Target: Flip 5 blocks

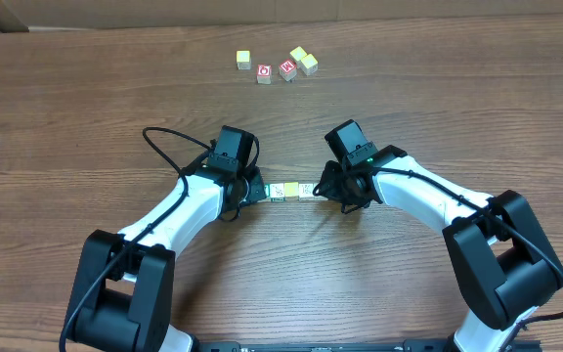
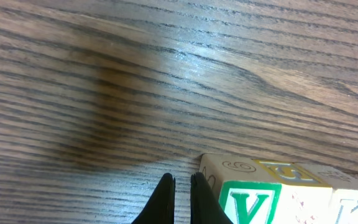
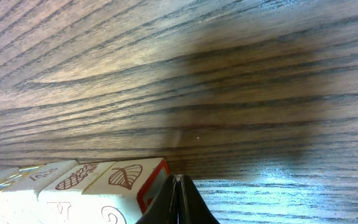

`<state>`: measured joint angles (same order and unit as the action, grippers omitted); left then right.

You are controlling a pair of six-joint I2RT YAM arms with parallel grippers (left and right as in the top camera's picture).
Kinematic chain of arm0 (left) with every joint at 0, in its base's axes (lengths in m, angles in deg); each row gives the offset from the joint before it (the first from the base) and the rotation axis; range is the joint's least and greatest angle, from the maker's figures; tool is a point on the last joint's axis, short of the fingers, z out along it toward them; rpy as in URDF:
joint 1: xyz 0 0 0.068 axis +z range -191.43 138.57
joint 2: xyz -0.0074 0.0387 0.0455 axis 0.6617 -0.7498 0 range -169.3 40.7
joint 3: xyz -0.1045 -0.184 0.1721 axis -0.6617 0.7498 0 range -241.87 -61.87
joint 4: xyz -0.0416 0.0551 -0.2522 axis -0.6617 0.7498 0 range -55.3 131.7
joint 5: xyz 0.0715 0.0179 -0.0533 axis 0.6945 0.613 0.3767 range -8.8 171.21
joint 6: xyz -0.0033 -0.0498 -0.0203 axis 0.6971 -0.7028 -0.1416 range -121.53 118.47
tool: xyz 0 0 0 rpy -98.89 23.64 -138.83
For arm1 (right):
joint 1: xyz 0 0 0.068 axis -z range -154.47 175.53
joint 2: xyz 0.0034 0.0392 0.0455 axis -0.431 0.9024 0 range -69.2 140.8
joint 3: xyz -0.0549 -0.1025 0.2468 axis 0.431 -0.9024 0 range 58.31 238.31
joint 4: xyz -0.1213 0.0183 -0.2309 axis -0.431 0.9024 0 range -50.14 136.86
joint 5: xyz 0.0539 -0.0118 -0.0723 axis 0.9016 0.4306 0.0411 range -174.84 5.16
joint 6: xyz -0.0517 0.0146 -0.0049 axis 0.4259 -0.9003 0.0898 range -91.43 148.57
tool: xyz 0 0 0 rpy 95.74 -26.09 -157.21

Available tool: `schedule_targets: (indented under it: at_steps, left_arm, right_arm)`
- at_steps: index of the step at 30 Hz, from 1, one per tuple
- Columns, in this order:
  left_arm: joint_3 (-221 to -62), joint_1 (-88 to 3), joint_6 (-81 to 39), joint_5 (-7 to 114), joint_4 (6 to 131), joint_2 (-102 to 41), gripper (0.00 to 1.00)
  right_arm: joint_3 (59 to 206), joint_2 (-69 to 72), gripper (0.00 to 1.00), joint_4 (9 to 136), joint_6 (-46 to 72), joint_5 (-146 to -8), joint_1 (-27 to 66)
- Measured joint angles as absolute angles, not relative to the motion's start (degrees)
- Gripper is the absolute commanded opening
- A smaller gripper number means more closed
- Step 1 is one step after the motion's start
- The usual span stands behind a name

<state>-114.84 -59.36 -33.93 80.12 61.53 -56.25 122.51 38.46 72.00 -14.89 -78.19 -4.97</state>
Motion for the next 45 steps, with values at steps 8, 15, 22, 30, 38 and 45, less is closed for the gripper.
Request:
schedule_targets:
  at_steps: [8,15,22,30,38,45]
  left_arm:
    - [-114.84,-59.34,-33.93,80.12,61.15,-56.86,0.04]
    - [-114.84,-59.34,-33.91,79.62,60.7,-56.86,0.04]
    - [-114.84,-59.34,-33.91,79.47,60.56,-56.86,0.04]
    - [-114.84,-59.3,-33.21,79.47,60.56,-56.88,0.04]
    - [-114.84,-59.19,-32.78,79.47,60.59,-56.88,0.04]
    - [-114.84,-58.95,-32.27,79.53,60.59,-56.88,0.04]
  right_arm:
    - [122.51,38.46,0.04,72.04,-14.89,-78.19,-4.97]
    - [122.51,38.46,0.04,72.04,-14.89,-77.16,-4.99]
    - [122.51,38.46,0.04,72.07,-14.91,-76.55,-4.88]
    - [122.51,38.46,0.04,72.44,-14.91,-75.48,-4.86]
    - [122.47,38.46,0.04,73.99,-17.1,-74.1,-4.91]
    - [122.47,38.46,0.04,74.32,-19.81,-74.82,-6.15]
